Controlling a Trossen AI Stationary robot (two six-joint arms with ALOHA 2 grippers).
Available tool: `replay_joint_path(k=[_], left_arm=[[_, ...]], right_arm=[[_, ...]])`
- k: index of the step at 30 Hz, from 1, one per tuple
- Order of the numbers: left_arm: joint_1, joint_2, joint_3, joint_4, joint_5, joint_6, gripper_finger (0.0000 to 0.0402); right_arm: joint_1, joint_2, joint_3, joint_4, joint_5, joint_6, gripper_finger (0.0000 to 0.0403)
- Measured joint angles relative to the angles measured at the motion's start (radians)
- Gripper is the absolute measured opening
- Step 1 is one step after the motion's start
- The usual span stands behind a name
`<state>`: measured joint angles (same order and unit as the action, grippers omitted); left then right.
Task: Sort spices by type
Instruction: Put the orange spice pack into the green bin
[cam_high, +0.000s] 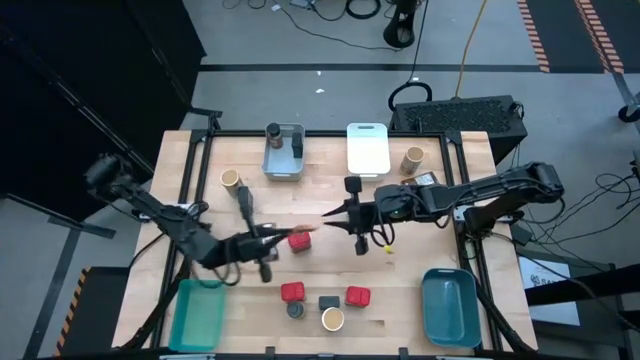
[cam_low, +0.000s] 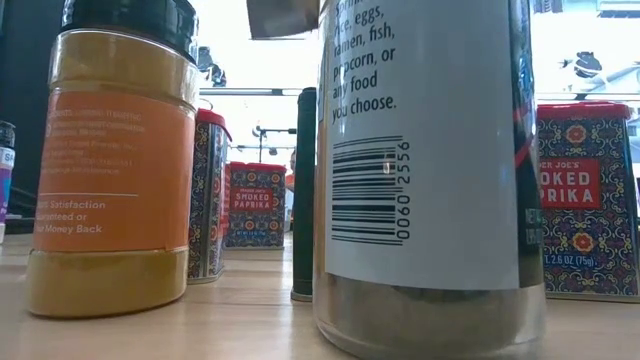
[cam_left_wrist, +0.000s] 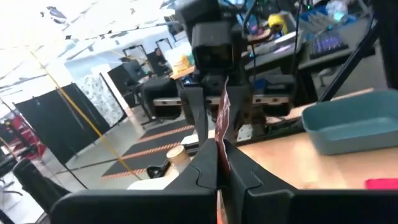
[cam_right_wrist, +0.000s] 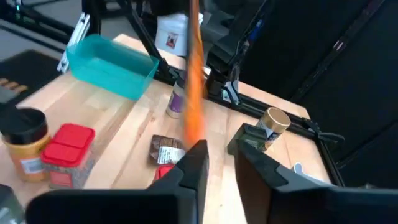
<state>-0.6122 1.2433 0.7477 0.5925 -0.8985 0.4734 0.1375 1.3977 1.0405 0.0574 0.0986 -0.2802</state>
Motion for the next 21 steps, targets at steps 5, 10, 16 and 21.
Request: replay_joint_path(k=[5,10,16,21], left_arm=[[-0.110,-0.121,0.017,-0.196,0.073,-0.180,0.0003],[-0.180,-0.248,0.038,-0.671,0.351,-0.499,0.0002],[-0.237,-0.316,0.040,-0.975,0.411,-0.861,0.0001],[-0.287,-0.356,0.041,-1.158,0.696,-1.208,0.0001]], right_arm=[[-0.001,-0.050,0.000,-0.074,0.001,0.057,0.0095],[-0.001,-0.054,0.000,-0.082,0.001,0.060,0.0104],[-0.001,-0.043,-0.001,-0.076,0.001,0.063,0.0104],[-0.001,-0.040,0.000,-0.067,0.002,0.087,0.0104]])
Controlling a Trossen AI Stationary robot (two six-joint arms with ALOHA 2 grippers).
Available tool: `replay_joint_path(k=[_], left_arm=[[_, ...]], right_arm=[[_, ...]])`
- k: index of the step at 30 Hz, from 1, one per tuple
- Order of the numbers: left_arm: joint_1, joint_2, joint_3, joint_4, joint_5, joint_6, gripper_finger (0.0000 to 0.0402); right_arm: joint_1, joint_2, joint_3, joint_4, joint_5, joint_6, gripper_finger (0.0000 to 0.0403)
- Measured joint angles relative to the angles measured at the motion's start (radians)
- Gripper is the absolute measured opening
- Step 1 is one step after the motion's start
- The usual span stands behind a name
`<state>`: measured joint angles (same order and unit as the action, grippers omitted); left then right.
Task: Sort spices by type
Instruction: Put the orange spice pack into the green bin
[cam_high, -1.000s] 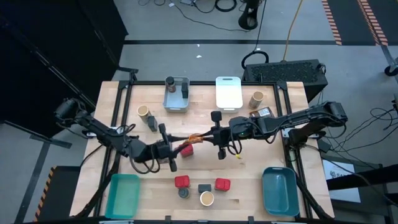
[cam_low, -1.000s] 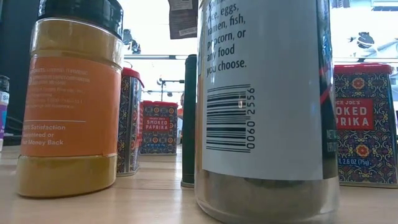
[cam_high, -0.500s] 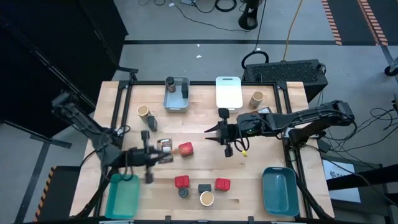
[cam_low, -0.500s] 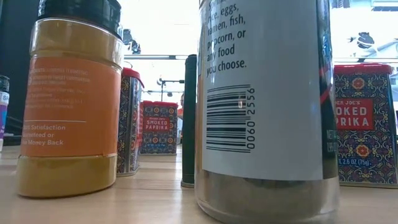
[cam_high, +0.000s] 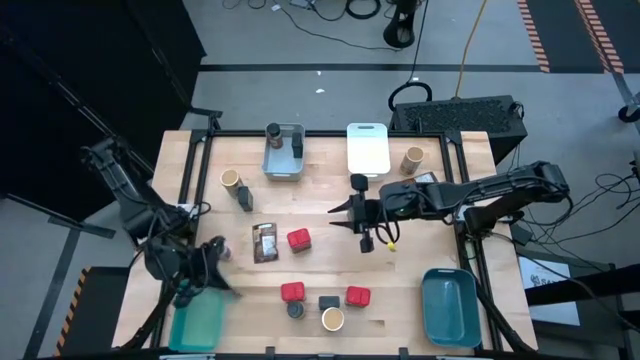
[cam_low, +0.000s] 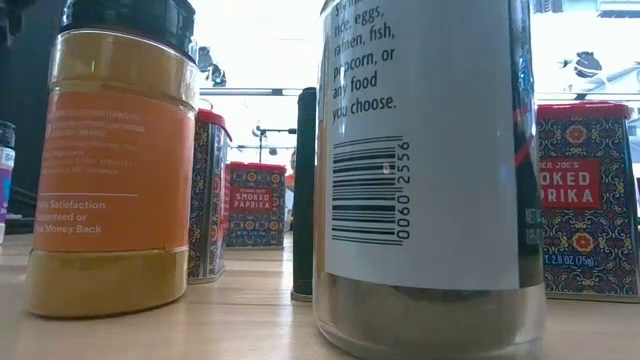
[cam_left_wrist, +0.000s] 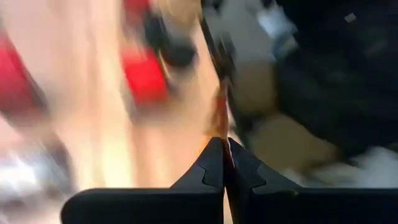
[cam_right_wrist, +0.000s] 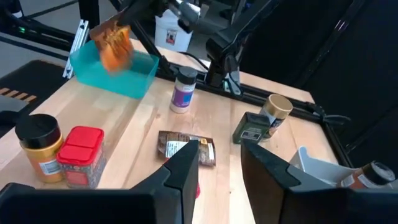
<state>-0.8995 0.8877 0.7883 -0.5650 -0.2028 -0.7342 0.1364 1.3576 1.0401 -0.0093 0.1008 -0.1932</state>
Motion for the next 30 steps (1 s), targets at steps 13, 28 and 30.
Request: replay_joint_path(k=[13,28,30], left_arm=[[-0.094,0.013,0.000,-0.324,0.229,-0.491,0.0000],[-0.088,0.075,0.000,-0.365,0.117,-0.627,0.0018],[-0.078,0.075,0.000,-0.364,0.124,-0.686,0.0019]], right_arm=[[0.000,0.000,0.000,0.028,0.004,0.014,0.0105],[0.000,0.000,0.000,0.026,0.003,0.018,0.0105],[0.000,0.000,0.000,0.026,0.003,0.018,0.0105]])
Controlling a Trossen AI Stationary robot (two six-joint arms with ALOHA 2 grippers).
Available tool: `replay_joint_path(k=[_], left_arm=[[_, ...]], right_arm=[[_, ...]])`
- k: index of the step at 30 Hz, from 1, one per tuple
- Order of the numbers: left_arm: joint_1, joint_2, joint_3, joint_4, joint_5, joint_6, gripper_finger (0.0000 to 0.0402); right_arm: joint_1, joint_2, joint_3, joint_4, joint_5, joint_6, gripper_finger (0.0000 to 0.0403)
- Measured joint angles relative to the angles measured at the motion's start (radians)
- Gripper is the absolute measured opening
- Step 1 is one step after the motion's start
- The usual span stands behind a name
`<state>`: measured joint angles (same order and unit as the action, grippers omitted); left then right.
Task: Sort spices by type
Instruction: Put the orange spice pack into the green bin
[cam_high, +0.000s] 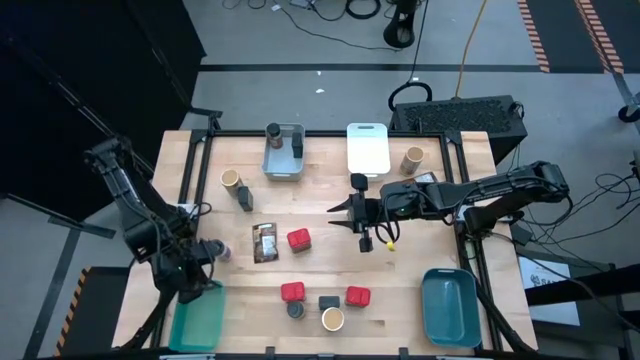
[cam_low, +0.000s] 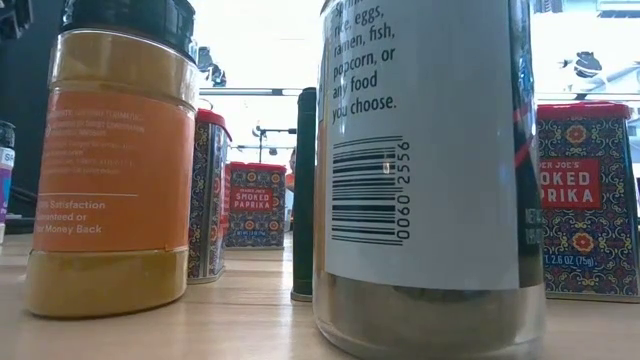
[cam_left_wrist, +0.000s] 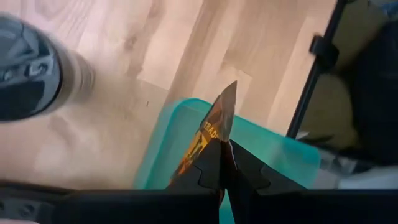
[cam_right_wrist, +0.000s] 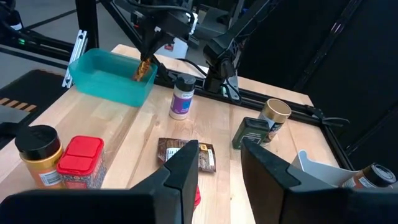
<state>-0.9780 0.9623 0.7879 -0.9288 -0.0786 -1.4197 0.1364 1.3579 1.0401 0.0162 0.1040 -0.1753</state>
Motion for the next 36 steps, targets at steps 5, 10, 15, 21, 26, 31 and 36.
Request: replay_joint_path(k=[5,10,15,21,26,31,36], left_arm=[[0.003,0.000,0.000,0.008,0.019,-0.016,0.0020],[0.017,0.000,0.000,0.008,0.018,-0.028,0.0020],[0.023,0.000,-0.001,0.005,0.024,-0.041,0.0020],[0.023,0.000,-0.001,0.008,0.022,-0.074,0.0021],[0.023,0.000,-0.001,0.010,0.037,-0.148,0.0021],[0.023,-0.001,-0.001,0.014,0.044,-0.231,0.0021],[0.023,-0.001,-0.001,0.018,0.081,-0.251,0.0021]], right_arm=[[0.000,0.000,0.000,0.000,0.000,0.000,0.0105],[0.000,0.000,0.000,0.000,0.000,-0.008,0.0105],[0.000,0.000,0.000,0.000,0.000,-0.018,0.0105],[0.000,0.000,0.000,0.000,0.000,-0.019,0.0105],[0.000,0.000,0.000,-0.001,-0.001,-0.019,0.0105],[0.000,0.000,0.000,-0.001,-0.001,-0.019,0.0105],[0.000,0.000,0.000,-0.005,-0.005,-0.019,0.0105]])
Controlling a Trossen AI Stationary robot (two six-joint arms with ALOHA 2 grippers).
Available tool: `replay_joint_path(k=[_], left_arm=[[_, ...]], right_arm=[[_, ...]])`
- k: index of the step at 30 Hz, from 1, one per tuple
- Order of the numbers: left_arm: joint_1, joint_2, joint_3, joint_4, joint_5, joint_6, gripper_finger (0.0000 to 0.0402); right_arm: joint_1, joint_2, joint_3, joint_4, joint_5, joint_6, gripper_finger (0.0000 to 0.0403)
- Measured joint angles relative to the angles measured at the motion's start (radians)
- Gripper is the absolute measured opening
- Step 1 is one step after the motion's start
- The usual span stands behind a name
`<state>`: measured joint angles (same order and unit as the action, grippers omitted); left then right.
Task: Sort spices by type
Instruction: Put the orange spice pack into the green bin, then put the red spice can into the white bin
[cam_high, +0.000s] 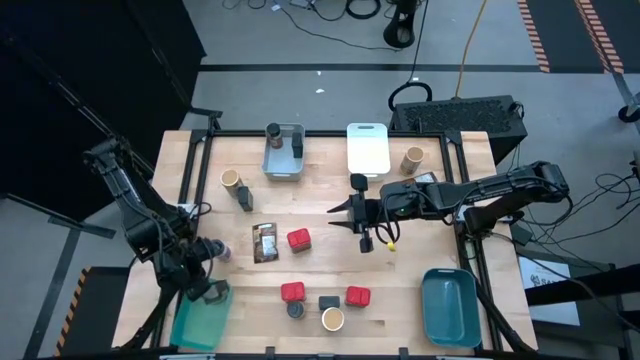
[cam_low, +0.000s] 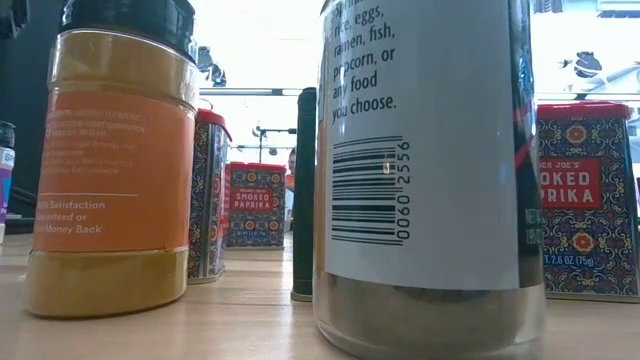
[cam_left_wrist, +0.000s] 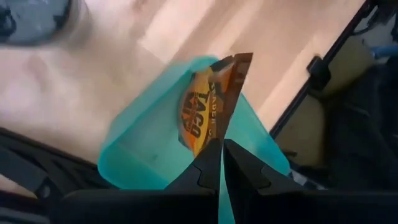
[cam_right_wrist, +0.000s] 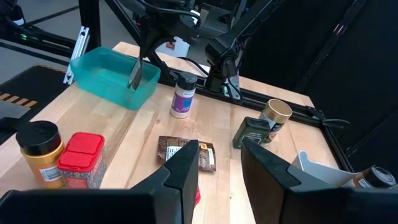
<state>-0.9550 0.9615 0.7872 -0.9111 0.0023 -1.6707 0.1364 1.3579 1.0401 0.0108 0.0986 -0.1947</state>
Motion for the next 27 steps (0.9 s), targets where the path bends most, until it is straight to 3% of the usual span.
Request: replay_joint_path(k=[7,13,27], left_arm=[[-0.010,-0.003,0.000,0.190,0.120,0.102,0.0021],[-0.009,-0.005,0.000,0.073,0.142,-0.003,0.0021],[0.035,-0.007,0.000,0.074,0.142,-0.043,0.0021]], right_arm=[[0.000,0.000,0.000,-0.001,0.000,0.000,0.0105],[0.000,0.000,0.000,-0.001,0.000,0.000,0.0105],[0.000,0.000,0.000,-0.001,0.007,0.000,0.0105]])
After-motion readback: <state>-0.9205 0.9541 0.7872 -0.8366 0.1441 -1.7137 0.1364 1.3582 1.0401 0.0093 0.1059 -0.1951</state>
